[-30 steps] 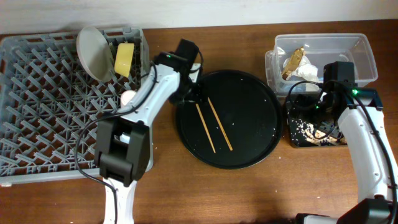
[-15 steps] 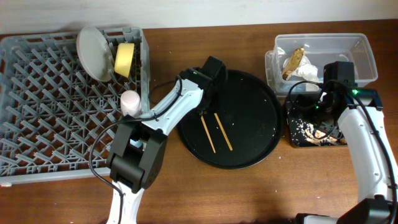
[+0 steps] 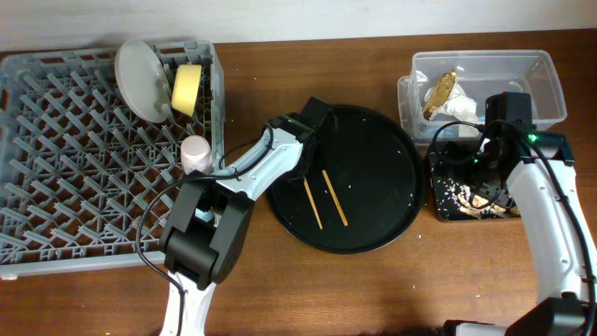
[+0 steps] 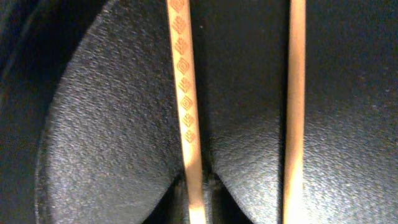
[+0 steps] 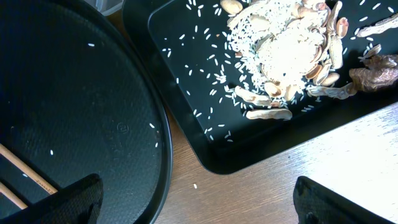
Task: Sort waste into correct bins and load items into the dishwasher rack
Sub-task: 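Grasp one chopstick with the left gripper and drop it in the rack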
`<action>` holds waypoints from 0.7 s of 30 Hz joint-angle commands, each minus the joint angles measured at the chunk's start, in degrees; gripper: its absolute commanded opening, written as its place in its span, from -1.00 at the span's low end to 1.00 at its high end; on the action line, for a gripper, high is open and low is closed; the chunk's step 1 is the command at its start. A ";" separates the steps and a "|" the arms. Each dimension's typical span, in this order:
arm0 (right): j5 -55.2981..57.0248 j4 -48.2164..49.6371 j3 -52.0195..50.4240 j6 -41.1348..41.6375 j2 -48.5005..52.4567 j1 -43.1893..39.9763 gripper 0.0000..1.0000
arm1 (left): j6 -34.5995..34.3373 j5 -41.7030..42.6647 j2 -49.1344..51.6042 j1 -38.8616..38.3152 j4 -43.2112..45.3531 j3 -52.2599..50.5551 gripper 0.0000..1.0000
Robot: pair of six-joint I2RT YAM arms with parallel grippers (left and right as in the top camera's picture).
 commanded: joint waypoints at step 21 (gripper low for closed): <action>0.70 -0.02 -0.31 0.48 -0.42 -0.24 0.97 | 28.81 -7.21 -30.32 9.51 -15.58 2.38 -0.98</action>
